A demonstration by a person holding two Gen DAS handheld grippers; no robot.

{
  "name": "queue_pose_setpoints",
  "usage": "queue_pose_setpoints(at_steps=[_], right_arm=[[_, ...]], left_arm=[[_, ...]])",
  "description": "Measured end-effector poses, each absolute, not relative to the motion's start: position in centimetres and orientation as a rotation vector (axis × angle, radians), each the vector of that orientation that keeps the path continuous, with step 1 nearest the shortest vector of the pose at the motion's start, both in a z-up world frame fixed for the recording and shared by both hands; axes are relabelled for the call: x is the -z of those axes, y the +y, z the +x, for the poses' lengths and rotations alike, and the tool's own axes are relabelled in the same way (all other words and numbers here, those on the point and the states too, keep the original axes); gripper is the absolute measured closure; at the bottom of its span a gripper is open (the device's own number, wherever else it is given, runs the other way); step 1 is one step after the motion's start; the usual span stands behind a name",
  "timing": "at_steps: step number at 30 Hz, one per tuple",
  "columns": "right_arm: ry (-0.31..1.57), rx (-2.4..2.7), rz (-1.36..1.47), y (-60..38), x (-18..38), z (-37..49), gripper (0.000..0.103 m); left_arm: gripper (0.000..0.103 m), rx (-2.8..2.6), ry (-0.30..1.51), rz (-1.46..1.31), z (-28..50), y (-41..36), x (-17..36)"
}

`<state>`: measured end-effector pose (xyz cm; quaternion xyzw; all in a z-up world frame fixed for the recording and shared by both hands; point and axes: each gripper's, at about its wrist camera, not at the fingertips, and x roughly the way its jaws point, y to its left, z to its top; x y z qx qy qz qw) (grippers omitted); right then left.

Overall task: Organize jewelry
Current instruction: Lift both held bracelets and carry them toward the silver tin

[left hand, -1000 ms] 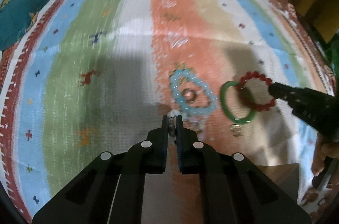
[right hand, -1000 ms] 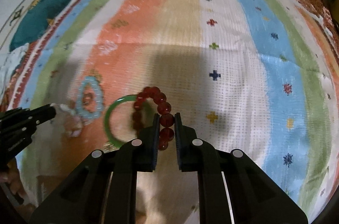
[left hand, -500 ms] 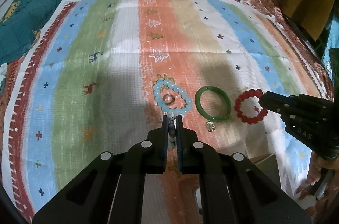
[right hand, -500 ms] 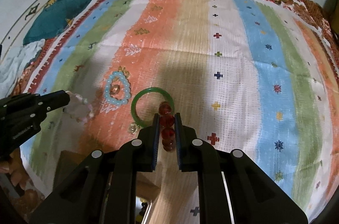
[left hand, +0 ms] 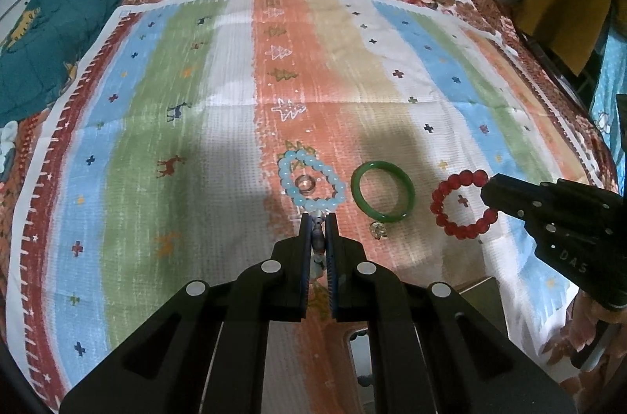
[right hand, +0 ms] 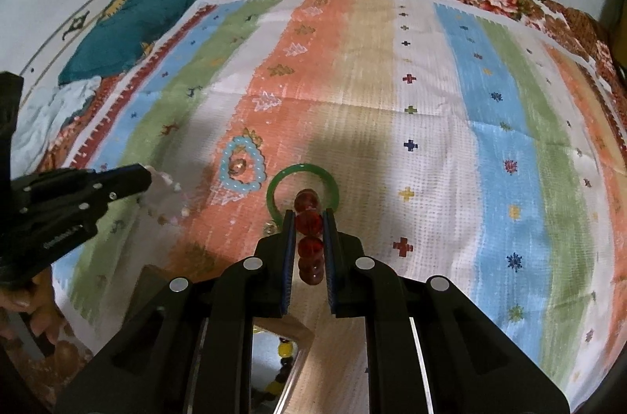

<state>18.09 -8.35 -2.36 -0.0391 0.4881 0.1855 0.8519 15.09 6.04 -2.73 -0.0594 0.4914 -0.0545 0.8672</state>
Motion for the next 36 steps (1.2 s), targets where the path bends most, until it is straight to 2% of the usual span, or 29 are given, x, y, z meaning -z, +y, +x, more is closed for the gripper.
queue_pose_setpoints(at_steps=[36], right_arm=[[0.88, -0.496, -0.118, -7.8, -2.6, 11.1, 0.089]], left_arm=[[0.097, 0.208, 0.896, -0.112, 9.3, 3.4, -2.3]])
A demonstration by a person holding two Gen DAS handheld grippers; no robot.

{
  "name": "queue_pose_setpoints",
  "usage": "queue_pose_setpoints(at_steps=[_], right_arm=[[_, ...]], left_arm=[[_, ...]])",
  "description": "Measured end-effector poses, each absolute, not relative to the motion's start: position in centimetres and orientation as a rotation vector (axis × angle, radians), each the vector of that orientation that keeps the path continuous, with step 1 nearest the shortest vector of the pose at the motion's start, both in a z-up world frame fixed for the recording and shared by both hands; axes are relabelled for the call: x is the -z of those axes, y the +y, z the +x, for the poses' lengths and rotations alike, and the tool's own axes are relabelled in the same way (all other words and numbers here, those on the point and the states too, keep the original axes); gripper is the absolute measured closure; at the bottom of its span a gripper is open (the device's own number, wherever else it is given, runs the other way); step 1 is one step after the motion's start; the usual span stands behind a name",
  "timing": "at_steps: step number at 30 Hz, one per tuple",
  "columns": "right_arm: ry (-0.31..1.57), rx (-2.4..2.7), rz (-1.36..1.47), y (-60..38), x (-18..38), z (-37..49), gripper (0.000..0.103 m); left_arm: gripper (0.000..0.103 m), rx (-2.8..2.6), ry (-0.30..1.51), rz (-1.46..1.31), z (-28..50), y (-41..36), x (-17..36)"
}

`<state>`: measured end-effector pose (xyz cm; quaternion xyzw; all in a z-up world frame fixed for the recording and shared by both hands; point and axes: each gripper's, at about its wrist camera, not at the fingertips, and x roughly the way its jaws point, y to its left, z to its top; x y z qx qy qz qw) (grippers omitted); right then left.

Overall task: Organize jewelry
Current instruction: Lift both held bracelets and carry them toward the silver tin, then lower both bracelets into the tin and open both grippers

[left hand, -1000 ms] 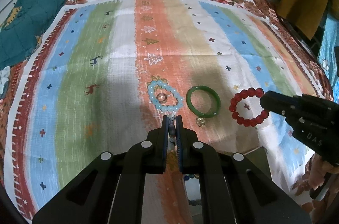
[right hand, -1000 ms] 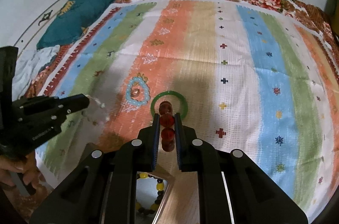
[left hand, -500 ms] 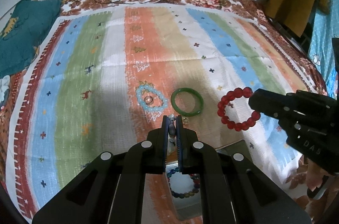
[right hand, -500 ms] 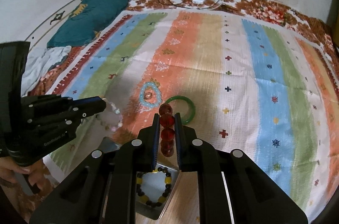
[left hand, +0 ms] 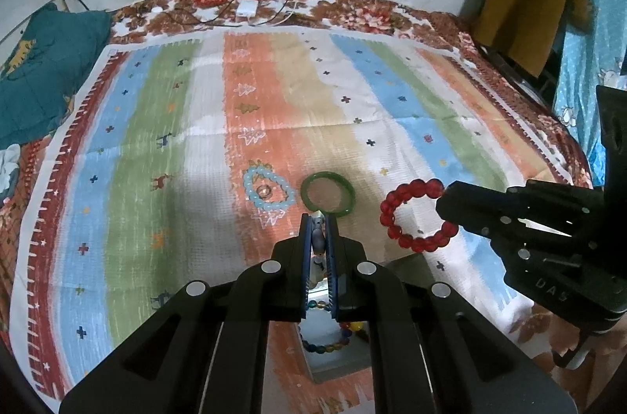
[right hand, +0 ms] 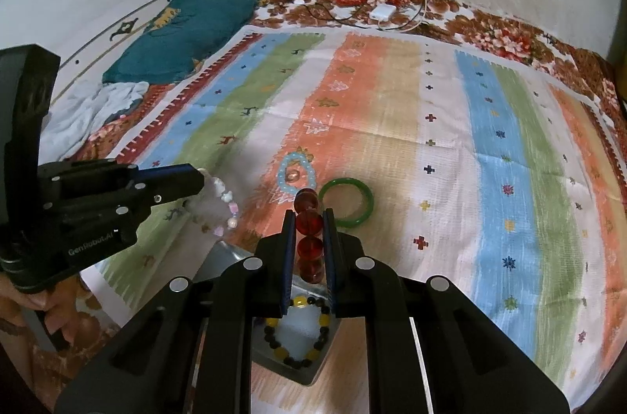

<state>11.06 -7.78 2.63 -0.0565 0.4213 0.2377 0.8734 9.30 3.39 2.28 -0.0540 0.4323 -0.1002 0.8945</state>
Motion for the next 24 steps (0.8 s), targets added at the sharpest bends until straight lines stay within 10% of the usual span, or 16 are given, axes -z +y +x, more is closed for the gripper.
queue_pose_setpoints(at_steps=[24], right_arm=[[0.913, -0.556, -0.133, -7.7, -1.6, 7.1, 0.089]], left_arm=[[0.096, 0.268, 0.885, -0.087, 5.1, 1.6, -2.3]])
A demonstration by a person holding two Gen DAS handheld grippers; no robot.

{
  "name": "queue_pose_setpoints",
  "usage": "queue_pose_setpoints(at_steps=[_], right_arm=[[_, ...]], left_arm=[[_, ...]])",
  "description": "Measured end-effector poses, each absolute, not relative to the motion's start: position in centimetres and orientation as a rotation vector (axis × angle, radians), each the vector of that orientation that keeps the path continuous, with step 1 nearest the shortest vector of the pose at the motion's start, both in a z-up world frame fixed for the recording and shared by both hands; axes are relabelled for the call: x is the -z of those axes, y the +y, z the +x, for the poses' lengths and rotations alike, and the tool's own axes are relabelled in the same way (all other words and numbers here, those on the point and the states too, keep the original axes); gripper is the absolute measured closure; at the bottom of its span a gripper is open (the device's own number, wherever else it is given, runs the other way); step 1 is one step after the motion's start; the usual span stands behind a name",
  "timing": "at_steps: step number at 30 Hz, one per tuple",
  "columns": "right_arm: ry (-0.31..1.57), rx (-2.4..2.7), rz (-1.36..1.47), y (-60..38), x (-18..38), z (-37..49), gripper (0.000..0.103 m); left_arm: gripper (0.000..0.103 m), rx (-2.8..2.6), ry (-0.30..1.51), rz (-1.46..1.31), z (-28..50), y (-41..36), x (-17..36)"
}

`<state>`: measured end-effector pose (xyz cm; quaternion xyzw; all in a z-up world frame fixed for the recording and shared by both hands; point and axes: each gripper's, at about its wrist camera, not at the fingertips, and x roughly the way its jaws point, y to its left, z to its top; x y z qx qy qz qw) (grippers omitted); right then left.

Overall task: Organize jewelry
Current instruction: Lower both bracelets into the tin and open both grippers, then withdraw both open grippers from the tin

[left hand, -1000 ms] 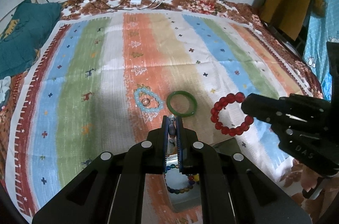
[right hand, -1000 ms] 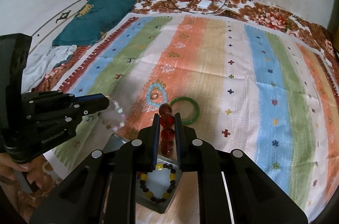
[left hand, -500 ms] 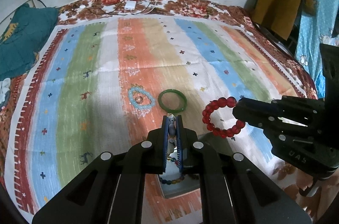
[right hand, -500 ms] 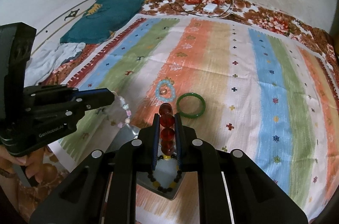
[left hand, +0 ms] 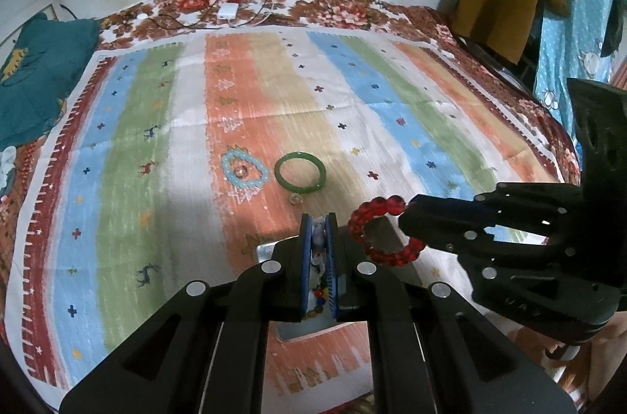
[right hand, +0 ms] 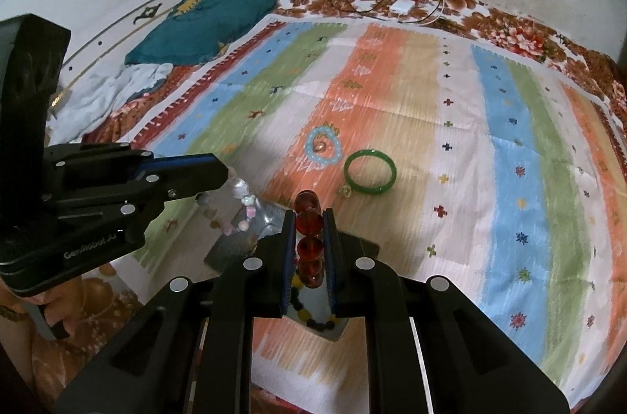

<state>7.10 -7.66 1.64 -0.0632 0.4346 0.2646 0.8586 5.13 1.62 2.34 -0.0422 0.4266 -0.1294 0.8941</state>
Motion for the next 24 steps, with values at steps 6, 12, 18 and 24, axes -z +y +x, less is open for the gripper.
queue_pose_setpoints(at_steps=[6, 12, 18, 24], right_arm=[[0.92, -0.543, -0.118, -8.0, -1.2, 7.1, 0.068], [0.91, -0.457, -0.112, -9.4, -1.1, 8.6, 0.053], [0.926, -0.426, -0.074, -10.4, -0.7, 10.3, 0.039], [0.941, -0.401, -0.067, -10.4, 0.0, 11.5, 0.025]], left_arm=[[0.072, 0.225, 0.921, -0.101, 5.6, 1.9, -1.4], [0.041, 0.135, 0.932, -0.133, 6.6, 3.8, -0.6], [0.018, 0.051, 0.945, -0.185, 7.9, 6.1, 0.1], [0.008, 0.025, 0.943, -0.207, 8.9, 6.9, 0.5]])
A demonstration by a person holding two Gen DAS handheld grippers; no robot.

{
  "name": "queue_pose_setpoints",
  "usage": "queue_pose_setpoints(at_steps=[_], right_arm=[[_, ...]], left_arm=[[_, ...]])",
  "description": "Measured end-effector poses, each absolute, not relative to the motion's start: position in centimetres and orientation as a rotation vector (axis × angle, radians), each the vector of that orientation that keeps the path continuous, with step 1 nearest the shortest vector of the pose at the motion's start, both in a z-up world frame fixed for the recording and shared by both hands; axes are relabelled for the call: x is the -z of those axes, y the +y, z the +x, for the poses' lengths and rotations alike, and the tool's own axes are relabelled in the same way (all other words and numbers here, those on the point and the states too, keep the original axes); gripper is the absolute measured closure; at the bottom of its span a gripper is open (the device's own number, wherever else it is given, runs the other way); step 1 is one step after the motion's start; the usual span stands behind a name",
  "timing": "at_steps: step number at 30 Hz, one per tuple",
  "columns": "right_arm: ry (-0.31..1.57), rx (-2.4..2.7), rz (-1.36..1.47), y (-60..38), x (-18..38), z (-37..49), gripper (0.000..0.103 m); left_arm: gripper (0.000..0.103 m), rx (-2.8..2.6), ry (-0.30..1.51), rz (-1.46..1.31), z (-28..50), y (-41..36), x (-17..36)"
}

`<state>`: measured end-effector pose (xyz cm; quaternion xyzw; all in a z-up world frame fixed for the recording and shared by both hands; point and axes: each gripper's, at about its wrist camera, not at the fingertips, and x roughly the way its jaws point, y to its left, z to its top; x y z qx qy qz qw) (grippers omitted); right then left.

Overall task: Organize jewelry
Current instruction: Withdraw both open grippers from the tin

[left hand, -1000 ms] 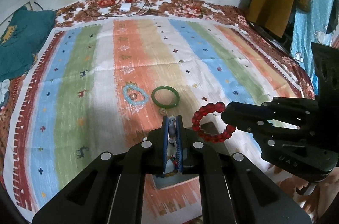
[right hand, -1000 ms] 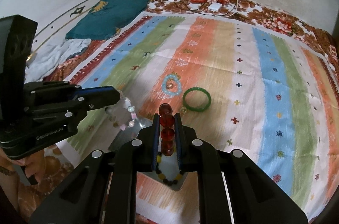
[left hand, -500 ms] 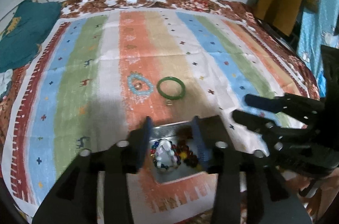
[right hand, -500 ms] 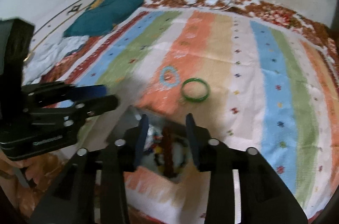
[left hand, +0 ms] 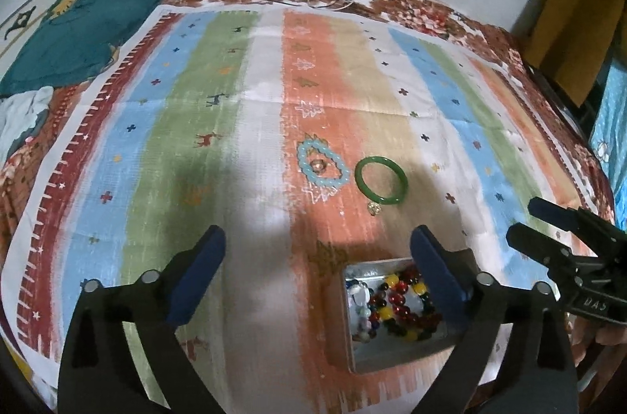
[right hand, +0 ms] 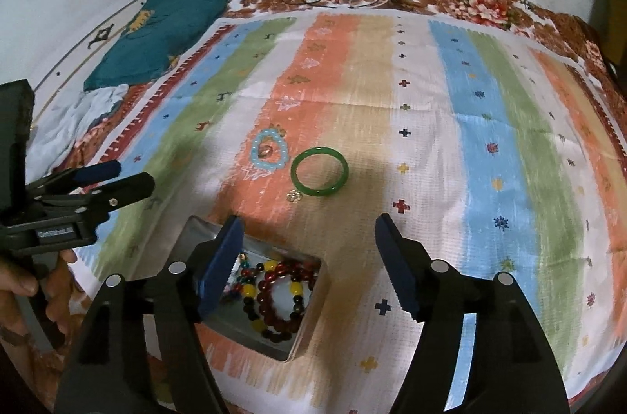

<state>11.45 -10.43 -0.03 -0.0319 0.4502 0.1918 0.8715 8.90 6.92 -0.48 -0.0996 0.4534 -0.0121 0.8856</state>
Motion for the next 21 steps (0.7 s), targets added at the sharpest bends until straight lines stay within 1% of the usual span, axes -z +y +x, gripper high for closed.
queue_pose_setpoints(at_steps=[3, 5, 21], right_arm=[[0.93, -0.376, -0.083, -10.3, 0.2, 11.9, 0.017], [0.934, -0.369, -0.079, -10.4, 0.3, 12.4, 0.016], [1.004, -0.341, -0.021, -10.7, 2.3, 16.3, 0.014]], left_arm=[[0.006, 0.017, 0.944, -0.225, 9.5, 7.2, 0.8], [0.006, 0.014, 0.95, -0.239, 9.8, 7.3, 1.1], [0.006, 0.064, 0.981, -0.286, 12.8, 8.0, 3.2]])
